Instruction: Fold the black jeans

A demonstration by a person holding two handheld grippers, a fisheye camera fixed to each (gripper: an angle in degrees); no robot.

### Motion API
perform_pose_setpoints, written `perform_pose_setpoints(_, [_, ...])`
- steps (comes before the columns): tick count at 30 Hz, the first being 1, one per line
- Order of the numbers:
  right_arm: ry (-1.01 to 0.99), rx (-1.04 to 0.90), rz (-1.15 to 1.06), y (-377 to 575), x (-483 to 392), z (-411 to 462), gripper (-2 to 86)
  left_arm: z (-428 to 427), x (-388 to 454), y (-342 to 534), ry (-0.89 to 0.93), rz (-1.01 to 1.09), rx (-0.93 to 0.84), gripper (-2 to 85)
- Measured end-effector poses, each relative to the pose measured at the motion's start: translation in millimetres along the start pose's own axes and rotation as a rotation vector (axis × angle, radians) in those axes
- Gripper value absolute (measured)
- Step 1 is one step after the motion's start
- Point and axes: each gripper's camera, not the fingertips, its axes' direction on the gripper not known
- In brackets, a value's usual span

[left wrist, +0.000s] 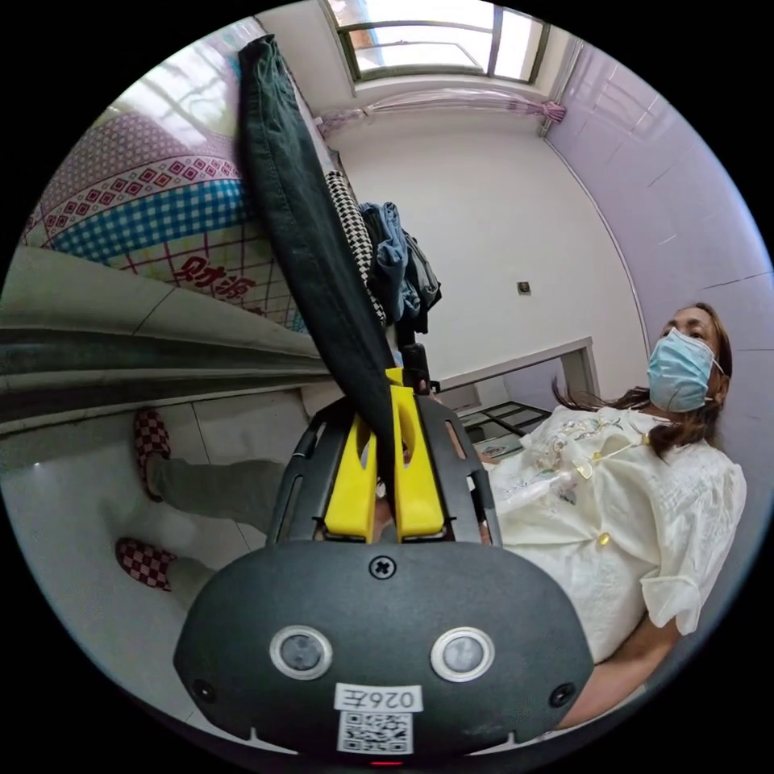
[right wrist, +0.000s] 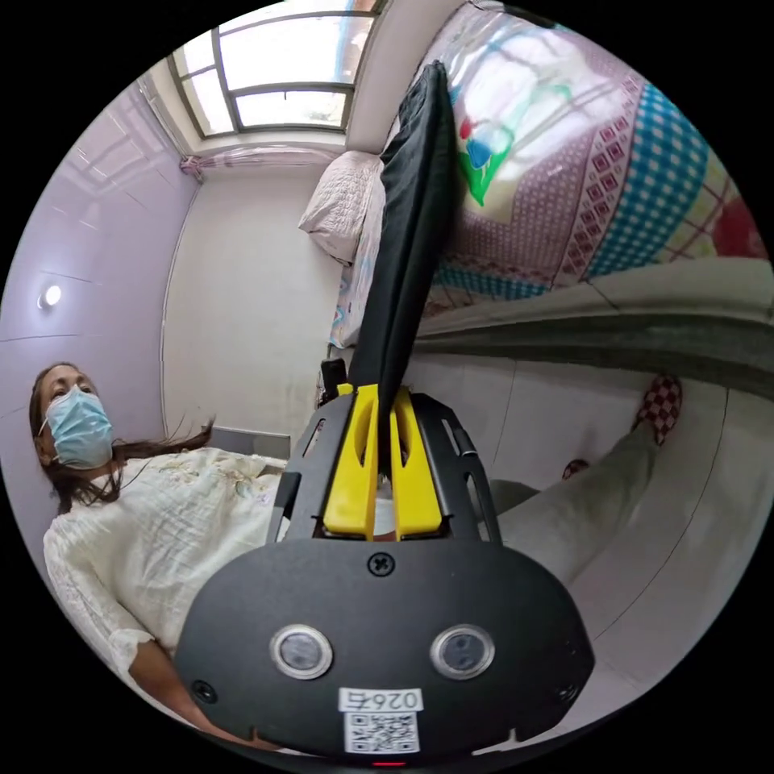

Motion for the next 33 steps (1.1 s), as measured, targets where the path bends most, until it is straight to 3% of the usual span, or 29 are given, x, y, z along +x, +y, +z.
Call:
perform_pose_setpoints(10, [-0.248, 0.017, 0.070, 40, -13, -22, -1.4, -9, 51, -3, 0.067, 0.004, 0.044, 1.2])
perform_pose_setpoints(21, [-0.354, 0.082, -0.143, -85, -75, -27, -1.5, -33, 106, -154, 0.132, 0.238, 0.137, 3.6])
perform_pose_setpoints(29, [-0.238, 0.108, -0.060, -232, -31, 44, 0.2, -52, 27, -287, 0.169, 0.074, 0.298, 4.2])
perform_pose_setpoints(33, [-0.076, 0.059, 0.021, -290, 11, 87, 6.7, -55, -57, -341, 0.282, -0.147, 0.358, 11.6])
